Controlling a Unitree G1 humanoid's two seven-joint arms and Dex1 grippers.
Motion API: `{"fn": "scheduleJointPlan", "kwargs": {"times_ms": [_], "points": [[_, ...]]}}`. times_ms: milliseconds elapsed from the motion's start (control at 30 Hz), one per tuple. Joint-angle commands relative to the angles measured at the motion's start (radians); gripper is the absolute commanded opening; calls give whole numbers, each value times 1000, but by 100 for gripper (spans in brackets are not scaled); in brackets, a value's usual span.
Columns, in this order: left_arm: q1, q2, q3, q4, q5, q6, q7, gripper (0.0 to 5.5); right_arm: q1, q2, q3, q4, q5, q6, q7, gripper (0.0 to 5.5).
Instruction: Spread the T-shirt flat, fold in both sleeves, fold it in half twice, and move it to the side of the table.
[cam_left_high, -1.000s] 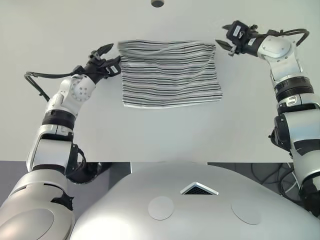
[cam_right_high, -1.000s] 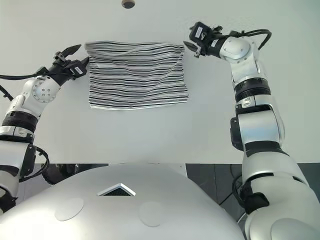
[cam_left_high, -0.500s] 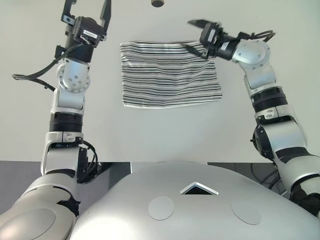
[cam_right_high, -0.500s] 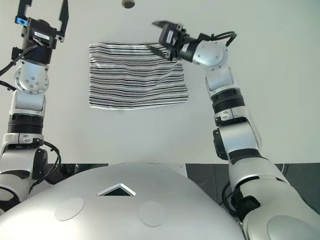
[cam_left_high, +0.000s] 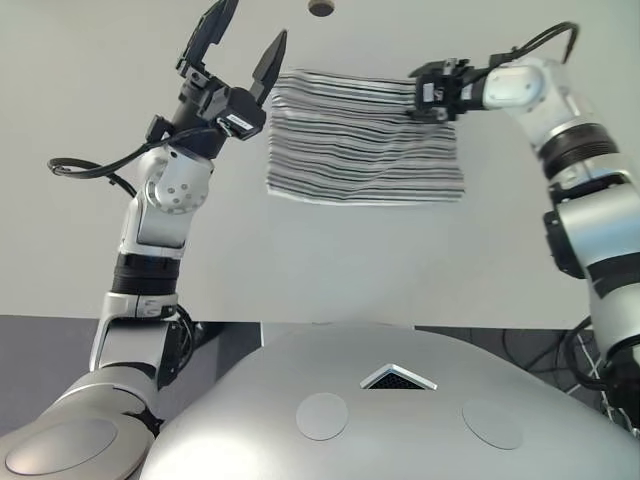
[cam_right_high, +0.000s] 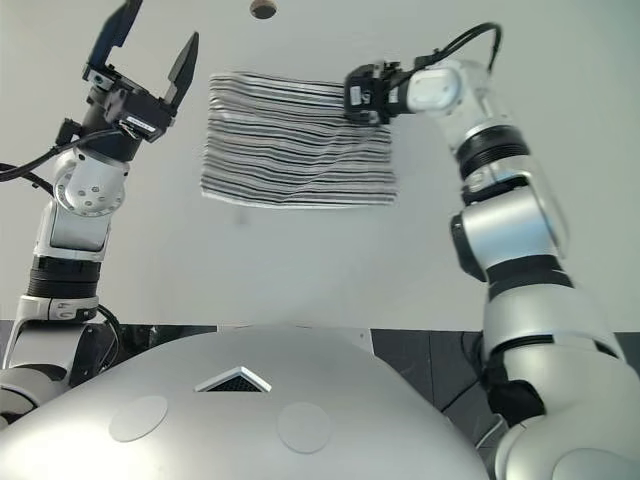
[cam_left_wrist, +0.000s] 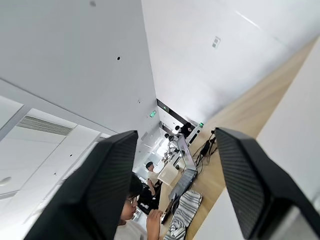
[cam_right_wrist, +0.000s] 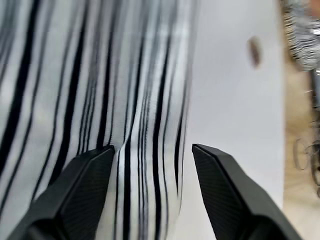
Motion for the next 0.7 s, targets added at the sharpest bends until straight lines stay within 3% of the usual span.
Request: {"fn": "scheduleJointPlan", "kwargs": {"times_ms": [33,167,267,533,700], "points": [[-5,14,-10,5,34,27,-18,285,166,-172,59,-367,1,91,329,295],[-20,28,-10,16,44,43,-34,285,347,-291,60,-863,66,261,518,295],[-29,35,-8,17,49,46,-40,285,445,-280,79,-1059,78,351,543,295],[-19,77,-44,40,88,36,-68,285,477,-211,76,-1133,9,429,468,295],[-24,104,-76,46,129,16,-83,285,449,-41,106,-1099,11,486,385,295]]}}
